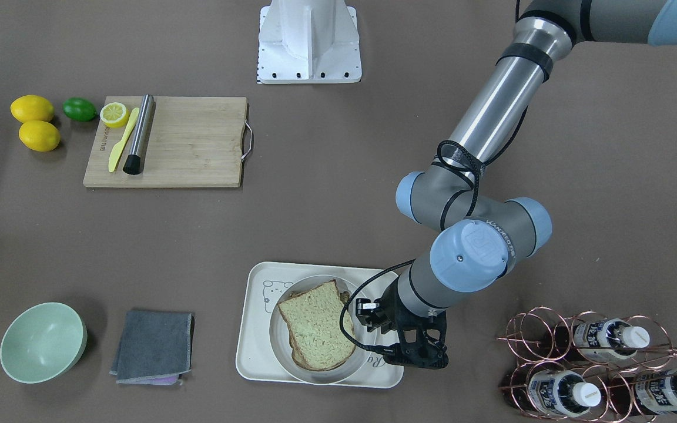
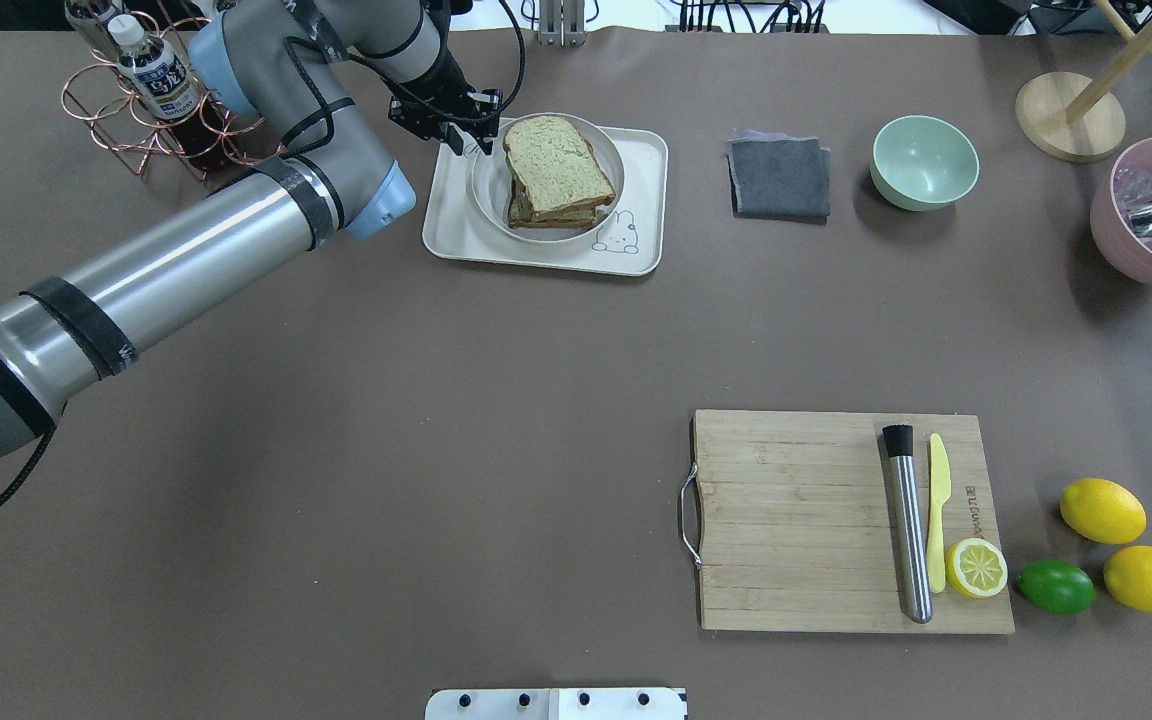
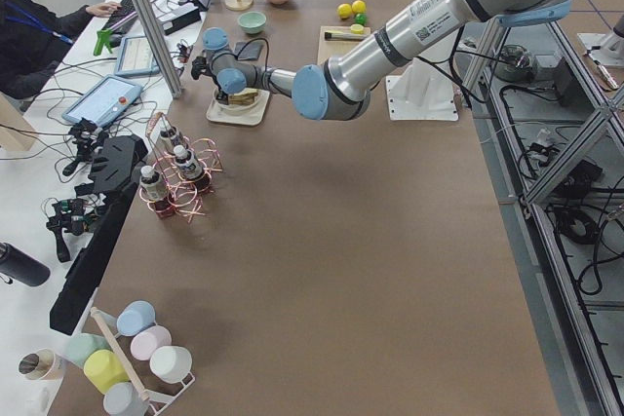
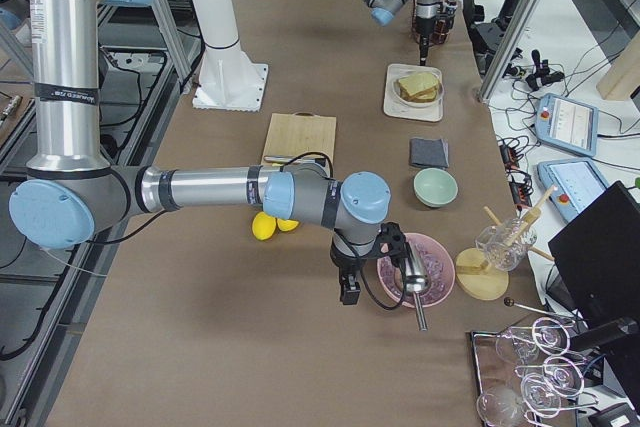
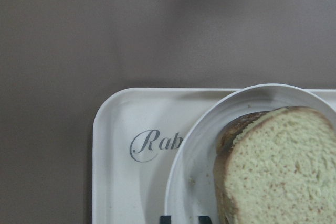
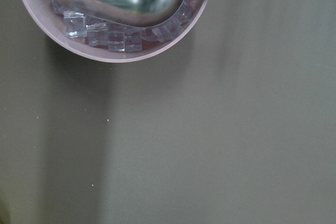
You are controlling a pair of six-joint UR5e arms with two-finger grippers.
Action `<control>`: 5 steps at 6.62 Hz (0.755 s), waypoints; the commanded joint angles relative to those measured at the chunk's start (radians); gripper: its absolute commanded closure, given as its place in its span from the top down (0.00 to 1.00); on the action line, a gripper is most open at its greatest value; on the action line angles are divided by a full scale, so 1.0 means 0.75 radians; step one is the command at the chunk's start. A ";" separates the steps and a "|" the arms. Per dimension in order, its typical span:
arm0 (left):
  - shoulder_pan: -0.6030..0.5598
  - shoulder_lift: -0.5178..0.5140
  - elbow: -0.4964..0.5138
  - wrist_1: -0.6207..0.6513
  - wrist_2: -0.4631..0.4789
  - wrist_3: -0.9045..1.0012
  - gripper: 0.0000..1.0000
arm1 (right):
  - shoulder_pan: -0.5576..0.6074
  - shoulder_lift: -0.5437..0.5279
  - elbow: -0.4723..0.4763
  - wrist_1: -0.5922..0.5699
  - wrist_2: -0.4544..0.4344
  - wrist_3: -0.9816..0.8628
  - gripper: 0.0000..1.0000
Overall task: Make sandwich and place on tray
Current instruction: 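Release the plate on the tray and raise the left gripper away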
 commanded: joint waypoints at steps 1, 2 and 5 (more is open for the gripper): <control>-0.008 0.220 -0.330 0.010 -0.009 -0.012 0.99 | 0.000 -0.002 -0.001 0.000 0.002 0.000 1.00; -0.006 0.368 -0.580 0.066 -0.017 -0.016 0.99 | 0.000 -0.008 -0.001 0.000 0.002 0.000 1.00; 0.002 0.799 -1.375 0.506 -0.015 -0.014 0.99 | 0.004 -0.044 0.003 0.000 -0.003 -0.009 1.00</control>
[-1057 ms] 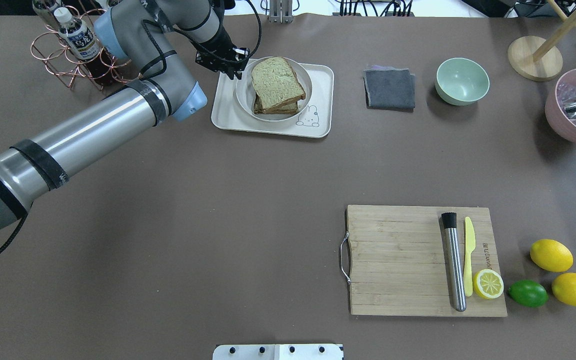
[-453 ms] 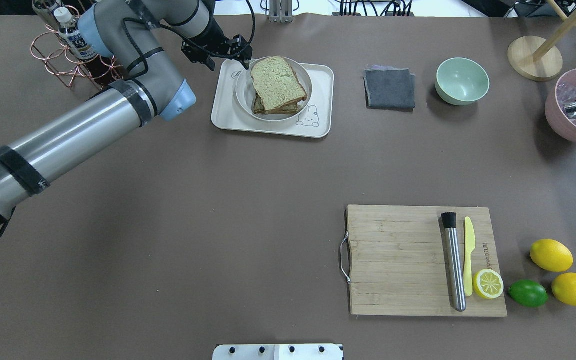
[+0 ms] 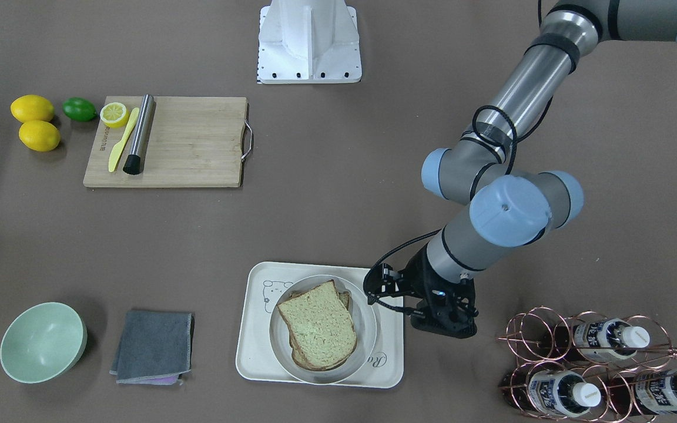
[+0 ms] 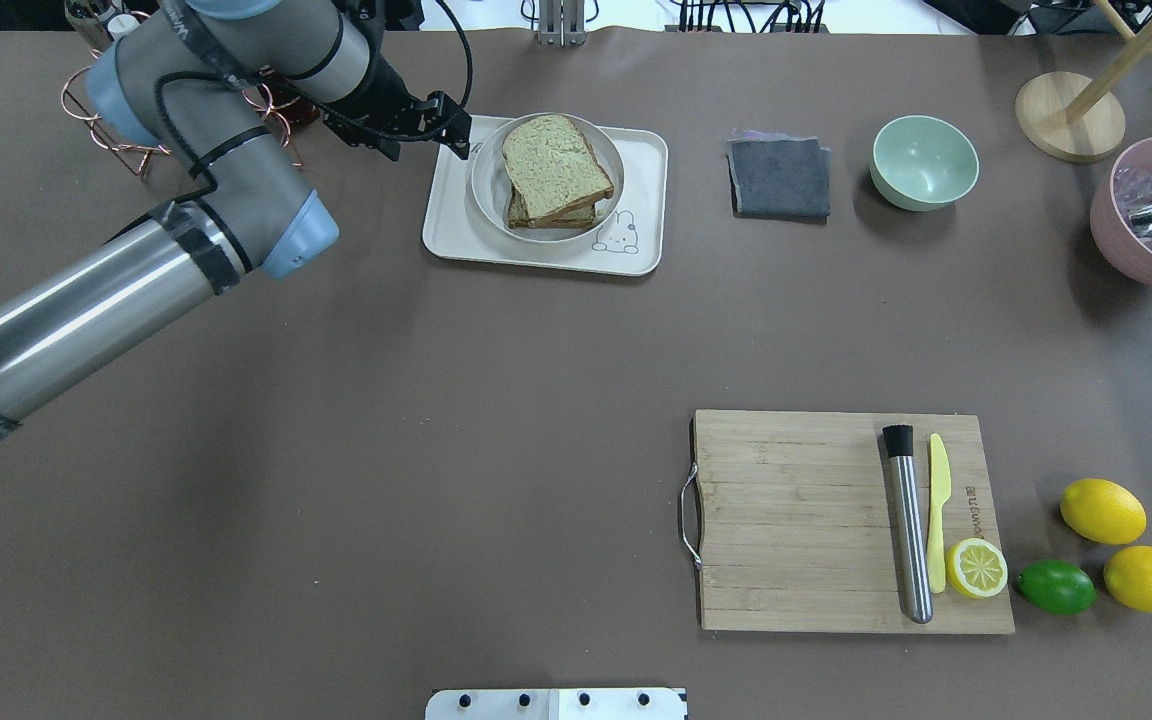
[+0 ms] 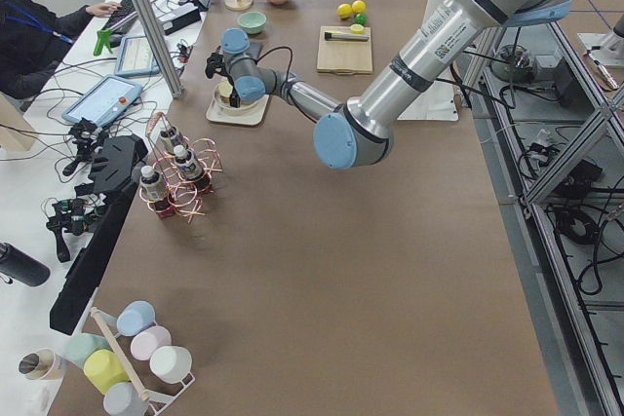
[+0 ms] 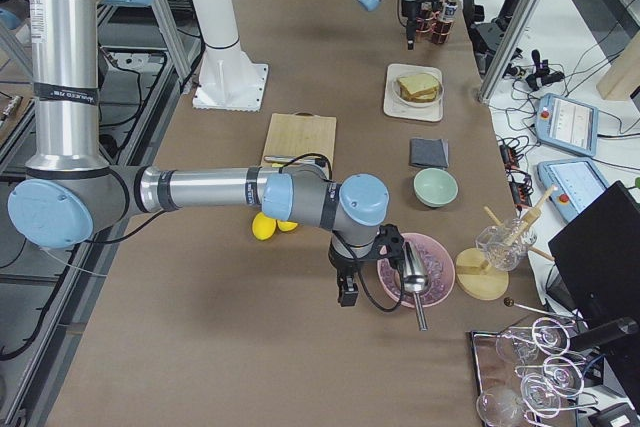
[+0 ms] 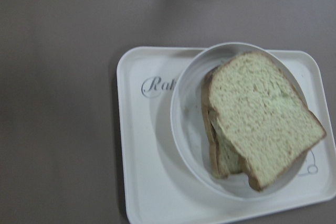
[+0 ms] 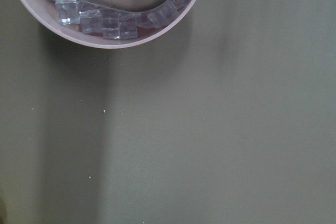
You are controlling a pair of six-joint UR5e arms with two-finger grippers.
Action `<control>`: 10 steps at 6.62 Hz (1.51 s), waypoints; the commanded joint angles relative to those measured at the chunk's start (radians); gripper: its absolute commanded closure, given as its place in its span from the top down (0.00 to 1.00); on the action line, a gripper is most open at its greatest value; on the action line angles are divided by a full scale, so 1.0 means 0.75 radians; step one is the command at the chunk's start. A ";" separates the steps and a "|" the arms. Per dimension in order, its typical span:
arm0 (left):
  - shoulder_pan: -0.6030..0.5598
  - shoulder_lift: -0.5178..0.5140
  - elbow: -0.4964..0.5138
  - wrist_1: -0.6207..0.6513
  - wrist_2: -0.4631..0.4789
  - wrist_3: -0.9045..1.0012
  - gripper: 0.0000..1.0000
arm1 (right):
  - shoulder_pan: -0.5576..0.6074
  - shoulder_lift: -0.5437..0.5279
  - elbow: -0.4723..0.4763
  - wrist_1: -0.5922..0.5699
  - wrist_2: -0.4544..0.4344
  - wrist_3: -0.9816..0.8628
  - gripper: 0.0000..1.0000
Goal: Make sandwich and place on tray
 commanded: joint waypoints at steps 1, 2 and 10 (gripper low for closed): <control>-0.017 0.359 -0.451 0.161 0.000 0.021 0.99 | 0.013 -0.022 0.003 0.000 -0.005 -0.004 1.00; -0.080 0.506 -0.554 0.165 -0.004 0.141 0.99 | 0.025 -0.029 0.005 0.000 -0.005 -0.006 1.00; -0.839 0.688 -0.316 1.135 0.018 1.874 0.99 | 0.031 -0.039 -0.038 0.000 -0.007 0.000 1.00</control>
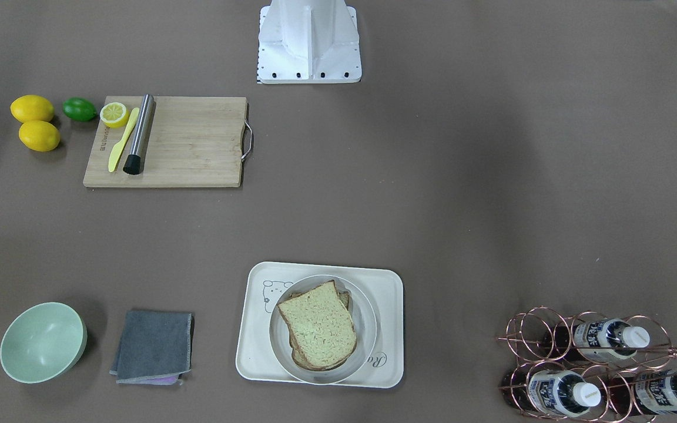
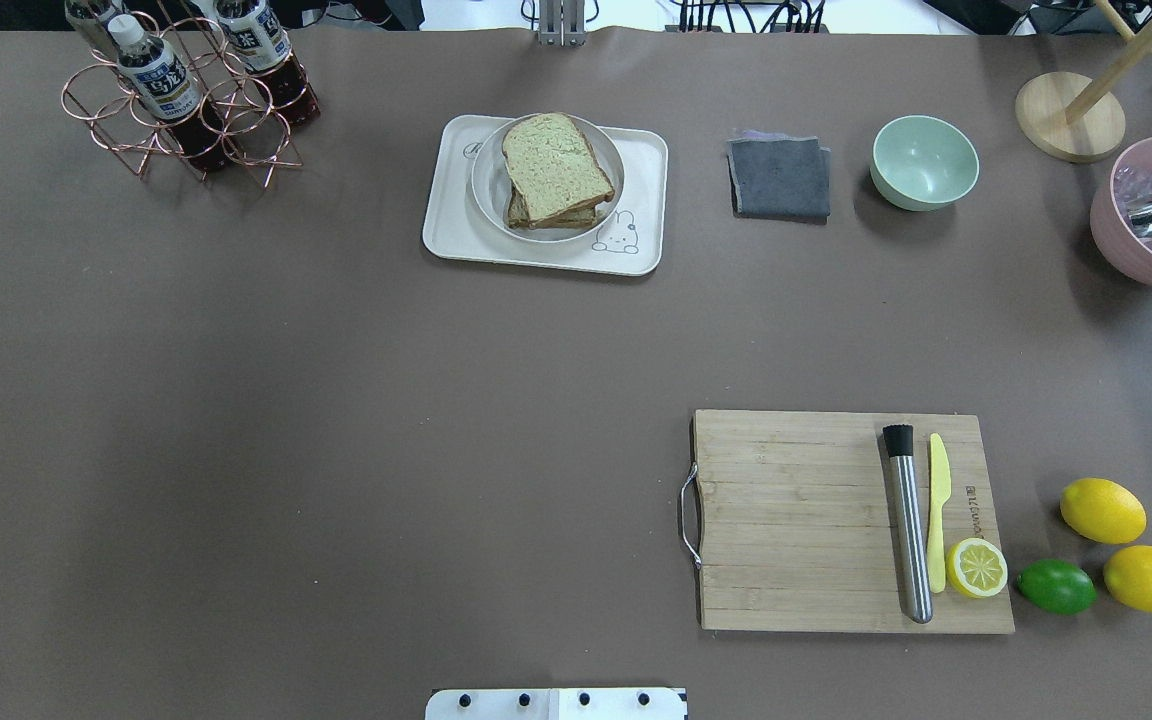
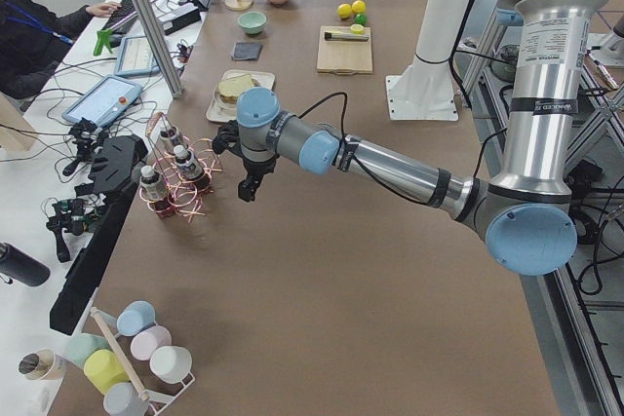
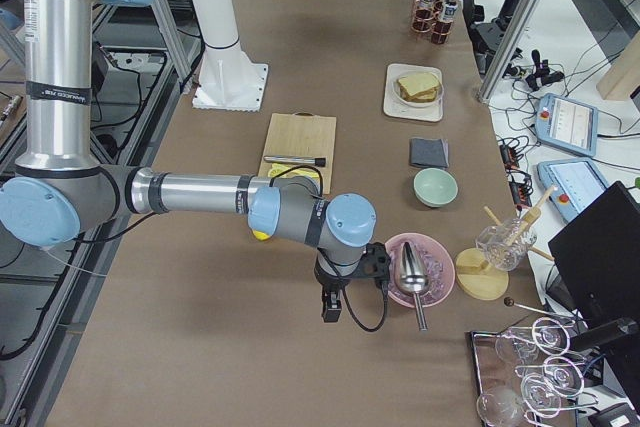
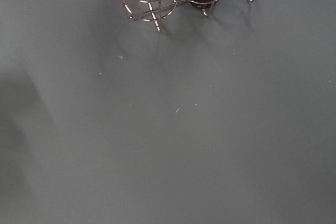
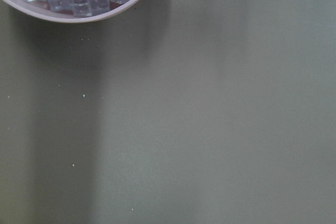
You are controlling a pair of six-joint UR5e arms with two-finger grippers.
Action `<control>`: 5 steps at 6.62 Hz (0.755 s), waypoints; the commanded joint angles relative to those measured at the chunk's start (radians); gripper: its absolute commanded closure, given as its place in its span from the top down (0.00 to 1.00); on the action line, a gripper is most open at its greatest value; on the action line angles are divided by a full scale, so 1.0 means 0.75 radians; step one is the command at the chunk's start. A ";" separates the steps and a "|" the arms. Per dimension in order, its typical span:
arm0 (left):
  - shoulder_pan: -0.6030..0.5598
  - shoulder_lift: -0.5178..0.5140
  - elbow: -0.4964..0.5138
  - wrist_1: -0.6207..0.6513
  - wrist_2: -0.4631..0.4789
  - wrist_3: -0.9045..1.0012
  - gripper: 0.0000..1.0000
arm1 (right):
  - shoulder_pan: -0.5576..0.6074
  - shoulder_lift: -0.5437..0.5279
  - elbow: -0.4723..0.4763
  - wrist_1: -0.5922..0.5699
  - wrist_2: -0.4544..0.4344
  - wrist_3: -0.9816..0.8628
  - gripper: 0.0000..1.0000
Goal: Make sandwich and place on tray
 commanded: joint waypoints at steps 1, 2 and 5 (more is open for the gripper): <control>-0.110 0.028 0.151 0.190 0.123 0.092 0.99 | 0.000 -0.013 -0.001 0.000 0.000 0.002 1.00; -0.147 0.128 0.186 -0.005 0.124 0.094 0.99 | -0.002 -0.022 -0.003 0.000 0.000 0.002 1.00; -0.160 0.227 0.180 -0.205 0.099 0.077 0.99 | -0.002 -0.032 -0.019 0.000 0.000 0.017 1.00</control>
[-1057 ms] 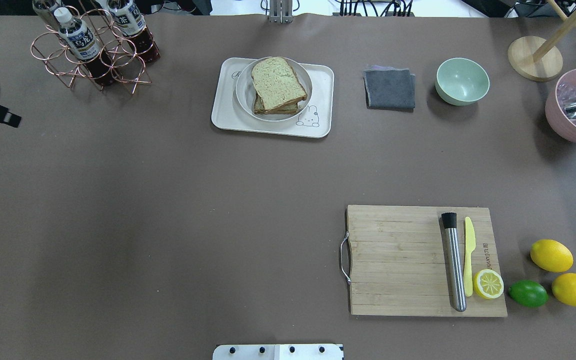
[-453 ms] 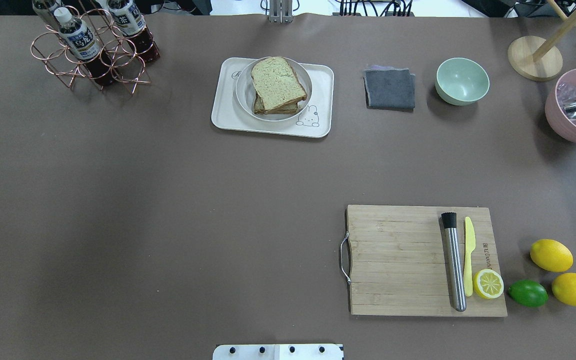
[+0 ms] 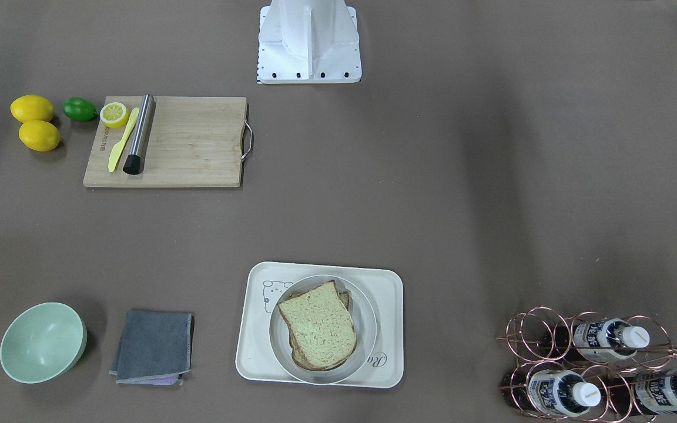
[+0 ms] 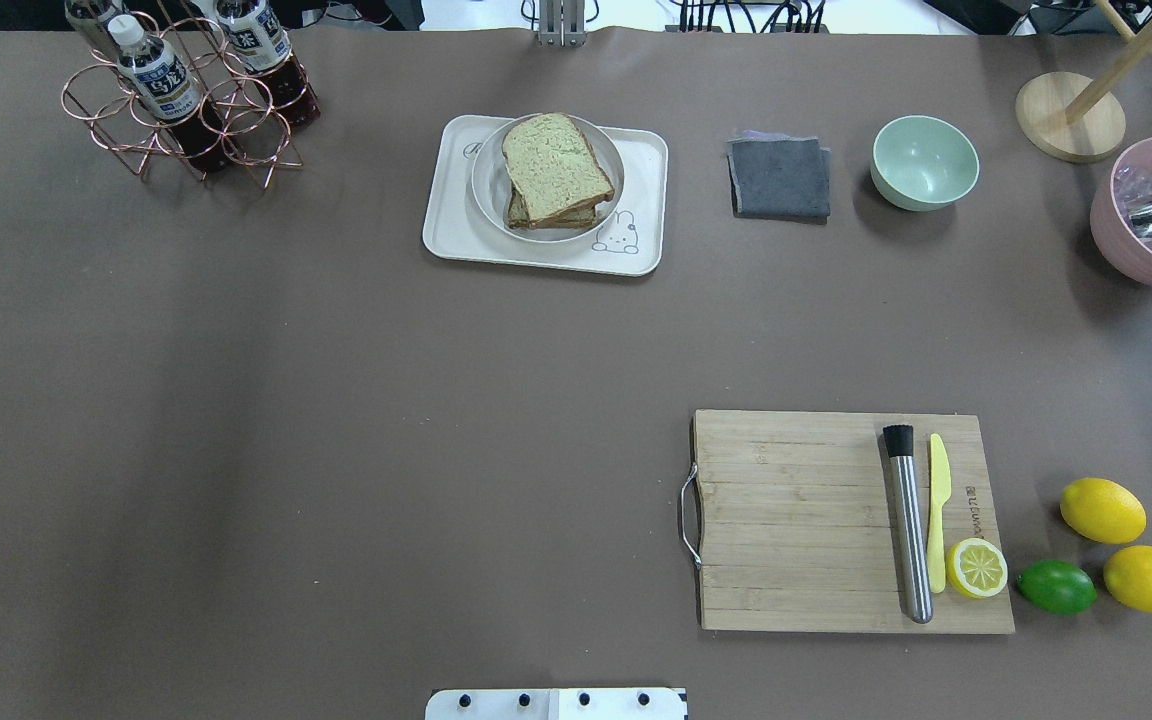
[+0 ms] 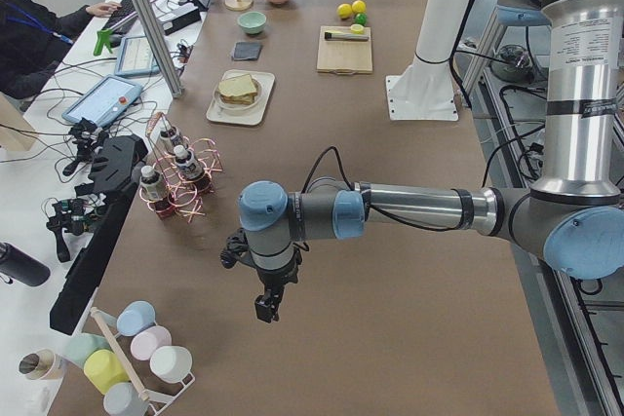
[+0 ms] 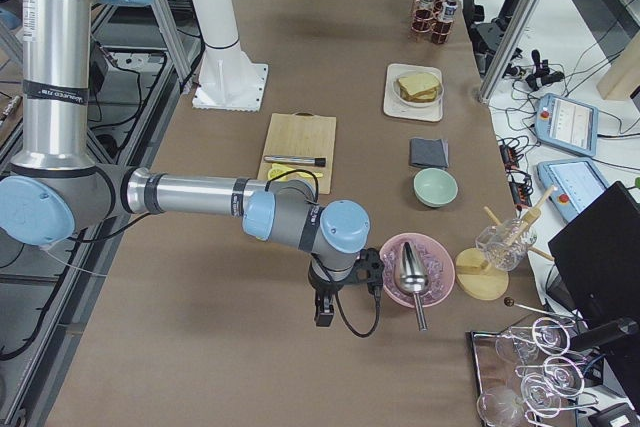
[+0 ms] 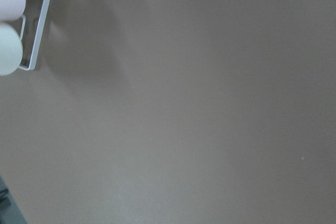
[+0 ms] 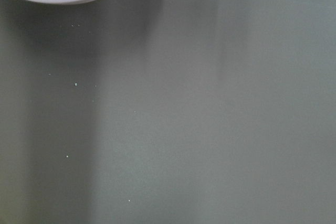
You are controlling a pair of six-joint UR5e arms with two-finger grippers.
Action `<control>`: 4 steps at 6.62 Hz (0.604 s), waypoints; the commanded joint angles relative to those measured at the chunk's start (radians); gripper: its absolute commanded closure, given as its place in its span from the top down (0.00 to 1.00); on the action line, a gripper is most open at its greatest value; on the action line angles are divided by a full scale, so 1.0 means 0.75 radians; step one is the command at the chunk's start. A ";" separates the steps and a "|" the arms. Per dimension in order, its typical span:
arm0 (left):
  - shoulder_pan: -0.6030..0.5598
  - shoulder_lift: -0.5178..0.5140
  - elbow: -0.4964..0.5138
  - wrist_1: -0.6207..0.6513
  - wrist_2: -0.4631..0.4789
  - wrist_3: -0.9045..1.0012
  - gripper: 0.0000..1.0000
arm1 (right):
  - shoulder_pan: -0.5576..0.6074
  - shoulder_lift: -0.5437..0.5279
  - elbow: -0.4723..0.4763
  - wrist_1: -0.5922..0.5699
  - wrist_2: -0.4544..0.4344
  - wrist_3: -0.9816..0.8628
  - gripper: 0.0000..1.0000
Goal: Make sandwich and place on tray
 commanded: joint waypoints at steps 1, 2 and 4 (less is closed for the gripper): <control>-0.004 0.014 0.009 -0.028 -0.076 -0.005 0.99 | -0.001 0.001 -0.018 -0.001 -0.001 0.009 1.00; -0.004 0.013 0.015 -0.030 -0.087 -0.003 0.99 | -0.001 0.011 -0.018 -0.001 -0.003 0.034 1.00; 0.002 -0.006 0.007 -0.032 -0.089 -0.080 0.99 | 0.001 0.005 -0.012 -0.001 -0.001 0.056 1.00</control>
